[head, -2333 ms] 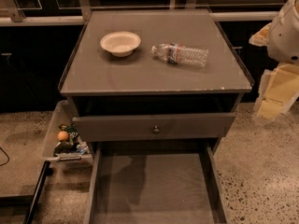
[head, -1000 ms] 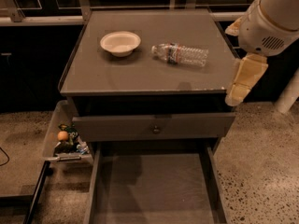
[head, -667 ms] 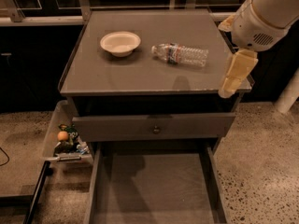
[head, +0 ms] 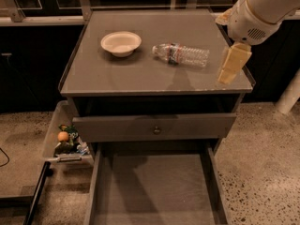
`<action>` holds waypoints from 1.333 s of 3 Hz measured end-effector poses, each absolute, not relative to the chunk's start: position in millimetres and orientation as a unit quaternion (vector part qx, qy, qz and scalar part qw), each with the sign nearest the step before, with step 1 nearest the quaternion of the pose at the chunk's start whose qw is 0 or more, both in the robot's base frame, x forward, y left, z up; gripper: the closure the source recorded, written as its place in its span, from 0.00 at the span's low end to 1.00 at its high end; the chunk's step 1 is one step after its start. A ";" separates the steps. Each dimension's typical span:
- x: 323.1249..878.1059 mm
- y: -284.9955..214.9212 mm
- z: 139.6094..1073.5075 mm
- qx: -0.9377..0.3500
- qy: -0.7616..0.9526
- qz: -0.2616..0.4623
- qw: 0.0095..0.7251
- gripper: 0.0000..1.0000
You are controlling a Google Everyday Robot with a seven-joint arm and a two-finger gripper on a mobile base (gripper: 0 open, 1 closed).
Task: Place water bottle into middle drawer
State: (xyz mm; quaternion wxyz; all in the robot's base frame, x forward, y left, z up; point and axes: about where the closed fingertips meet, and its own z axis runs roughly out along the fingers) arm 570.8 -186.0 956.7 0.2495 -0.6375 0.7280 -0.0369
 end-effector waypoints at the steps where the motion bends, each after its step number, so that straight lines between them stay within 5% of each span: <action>1: 583.3 -186.1 950.9 -0.634 0.729 -0.045 0.255 0.00; 4: 671.8 -178.9 927.6 -0.606 0.712 0.038 0.351 0.00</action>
Offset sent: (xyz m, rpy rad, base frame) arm 0.0866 -0.0078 -0.0218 0.1279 -0.1241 -0.0487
